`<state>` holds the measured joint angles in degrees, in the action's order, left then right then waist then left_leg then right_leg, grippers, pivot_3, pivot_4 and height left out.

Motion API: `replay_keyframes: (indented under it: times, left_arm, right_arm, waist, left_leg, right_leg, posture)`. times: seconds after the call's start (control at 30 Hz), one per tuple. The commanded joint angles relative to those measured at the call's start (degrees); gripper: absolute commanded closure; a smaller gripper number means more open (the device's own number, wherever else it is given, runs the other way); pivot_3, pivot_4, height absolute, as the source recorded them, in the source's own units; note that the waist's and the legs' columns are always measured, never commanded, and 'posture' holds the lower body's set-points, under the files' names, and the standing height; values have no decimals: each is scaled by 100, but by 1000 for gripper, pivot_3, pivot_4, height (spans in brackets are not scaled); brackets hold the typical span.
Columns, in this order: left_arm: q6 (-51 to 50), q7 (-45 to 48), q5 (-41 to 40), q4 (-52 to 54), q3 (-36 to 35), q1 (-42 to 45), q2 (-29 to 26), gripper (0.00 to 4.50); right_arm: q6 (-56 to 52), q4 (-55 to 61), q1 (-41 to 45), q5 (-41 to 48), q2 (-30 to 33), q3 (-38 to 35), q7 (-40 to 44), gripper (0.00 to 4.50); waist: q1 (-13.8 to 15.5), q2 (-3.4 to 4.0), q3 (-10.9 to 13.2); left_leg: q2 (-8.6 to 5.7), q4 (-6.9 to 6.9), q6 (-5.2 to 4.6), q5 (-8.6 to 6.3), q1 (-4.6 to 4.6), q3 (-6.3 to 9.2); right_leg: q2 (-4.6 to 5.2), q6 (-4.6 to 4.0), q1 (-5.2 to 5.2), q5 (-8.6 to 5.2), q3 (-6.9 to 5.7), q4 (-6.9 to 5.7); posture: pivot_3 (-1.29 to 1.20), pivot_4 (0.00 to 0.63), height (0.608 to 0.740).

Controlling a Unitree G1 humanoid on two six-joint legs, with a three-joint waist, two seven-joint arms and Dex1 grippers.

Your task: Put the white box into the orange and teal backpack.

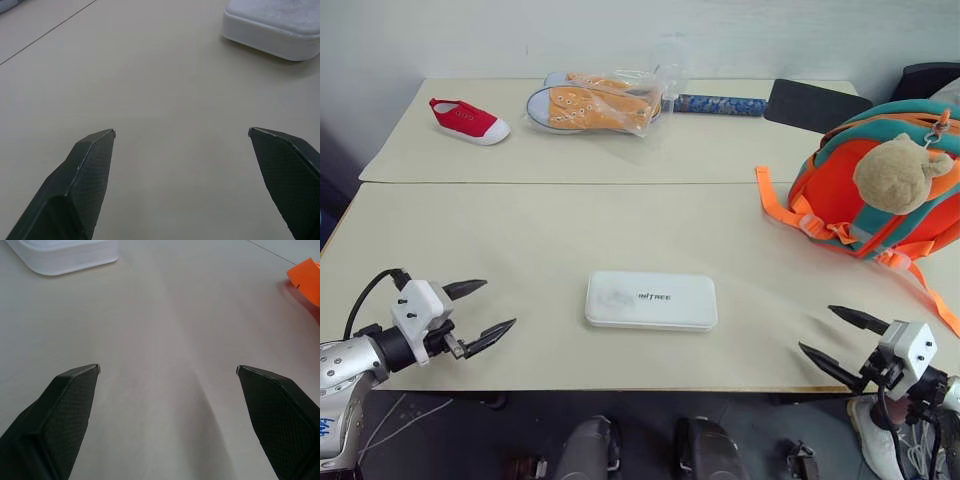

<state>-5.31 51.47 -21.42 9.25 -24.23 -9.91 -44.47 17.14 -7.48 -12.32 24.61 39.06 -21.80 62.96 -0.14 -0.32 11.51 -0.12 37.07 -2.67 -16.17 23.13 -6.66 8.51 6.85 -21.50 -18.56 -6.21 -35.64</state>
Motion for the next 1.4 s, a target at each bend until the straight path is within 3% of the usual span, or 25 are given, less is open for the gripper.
replay_keyframes:
  times: [0.03, 0.2, 0.3, 0.43, 0.57, 0.7, 0.8, 1.03, 1.4]
  left_arm:
    - [-2, 18, -21, 207, -52, -58, -47, 13]
    - [-757, 149, -409, 456, 25, 28, -170, 13]
    - [-1215, 131, -257, 776, 395, 107, -388, 0]
    - [-1556, -491, 51, 919, 1009, 675, -127, 891]
    - [-1708, -803, 315, 778, 1381, 1086, 65, 2159]
    - [-1955, -943, 501, 606, 1874, 1637, 279, 3425]
    - [-2145, -861, 462, 682, 2106, 1816, 353, 4255]
    - [-2207, -770, 463, 882, 2654, 1937, 678, 4255]
    - [-2219, -856, 511, 1056, 2530, 1657, 644, 4255]
  right_arm:
    - [81, 38, 24, 171, 44, -124, 107, 0]
    - [-254, 551, 78, 357, 29, 103, 212, 0]
    - [-1095, 1355, 88, 625, 176, 468, 237, 586]
    - [-1378, 1680, 802, -148, 110, 1202, -238, 1879]
    - [-1573, 1639, 1293, -599, 22, 1653, -563, 3370]
    - [-1581, 1600, 1697, -926, -5, 2172, -524, 4500]
    - [-1696, 1596, 1862, -961, -65, 2314, -590, 4500]
    - [-1919, 1486, 2285, -1050, -162, 2424, -731, 4500]
    - [-2040, 1126, 2313, -573, 161, 1666, -555, 4500]
  waist:
    - [0, 0, 0]
    - [-1, 0, 0]
    - [-3, 1, 0]
    - [1, 3, -1]
    - [10, 2, -1]
    - [20, 1, -1]
    - [12, 0, -2]
    - [6, 0, -2]
    - [15, 0, -2]
  left_leg:
    - [0, 0, 0, 0, 0, 0]
    - [0, 1, 0, 0, 0, 0]
    - [2, 1, 0, 0, 0, 1]
    - [1, 4, 1, 0, -3, 0]
    - [0, 0, 8, -1, 1, 0]
    - [-2, 7, -25, 17, 6, 0]
    - [-6, 13, -32, 19, 7, -1]
    - [-4, 11, -32, 22, 5, -1]
    - [-5, 17, -38, 25, 5, 0]
  right_leg:
    - [0, 0, 0, 0, 0, 0]
    - [0, 0, 0, 0, 0, -2]
    - [-1, 0, 0, 0, 1, -4]
    - [2, 0, 0, 0, 6, -4]
    - [-2, -1, -8, 0, 2, -10]
    - [-8, -4, -5, -2, -10, -23]
    - [-4, -3, 0, -2, -7, -23]
    - [-7, -3, -2, -1, -7, -26]
    - [-4, -3, 2, -2, -8, -22]
  posture:
    - [0, 150, 740]
    - [0, 150, 740]
    - [0, 150, 740]
    - [0, 150, 740]
    - [0, 150, 740]
    - [0, 150, 740]
    - [0, 150, 740]
    - [0, 150, 740]
    - [0, 150, 740]
